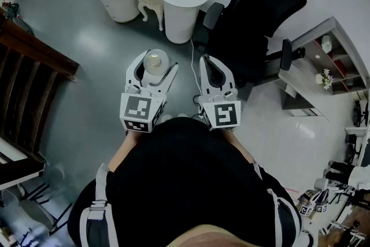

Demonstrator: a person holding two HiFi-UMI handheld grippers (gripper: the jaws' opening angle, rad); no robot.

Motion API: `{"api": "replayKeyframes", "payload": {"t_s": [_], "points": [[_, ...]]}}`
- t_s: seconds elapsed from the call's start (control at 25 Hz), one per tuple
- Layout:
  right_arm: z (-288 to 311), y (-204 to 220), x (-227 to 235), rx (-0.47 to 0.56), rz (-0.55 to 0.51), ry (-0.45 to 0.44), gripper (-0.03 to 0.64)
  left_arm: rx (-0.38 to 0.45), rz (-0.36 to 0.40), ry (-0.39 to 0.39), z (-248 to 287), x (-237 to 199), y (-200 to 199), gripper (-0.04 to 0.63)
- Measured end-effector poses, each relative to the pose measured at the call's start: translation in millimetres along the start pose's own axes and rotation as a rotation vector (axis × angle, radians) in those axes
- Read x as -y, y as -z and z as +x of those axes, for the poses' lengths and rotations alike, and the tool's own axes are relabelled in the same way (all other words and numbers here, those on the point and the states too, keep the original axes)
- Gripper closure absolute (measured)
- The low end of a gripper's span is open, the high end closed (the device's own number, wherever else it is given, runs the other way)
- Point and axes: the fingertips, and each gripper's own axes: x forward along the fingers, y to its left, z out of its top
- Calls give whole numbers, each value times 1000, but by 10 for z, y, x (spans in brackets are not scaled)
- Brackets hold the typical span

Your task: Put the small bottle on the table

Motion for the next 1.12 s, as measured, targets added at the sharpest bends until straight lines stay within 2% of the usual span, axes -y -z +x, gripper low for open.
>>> {"api": "replayKeyframes", "payload": {"t_s": [0.36,0.76,0.92,1.12], "points": [[-25,94,128,26,-6,-45,595,9,15,0,134,138,29,261],[25,140,416,43,28,-73,595,19,-4,-22,376,282,14,261],[109,179,440,53,38,-91,595,9,-8,-27,448,242,26,261],[247,294,446,17,43,-100,595,-1,-28,-33,590,99,79,262]]}}
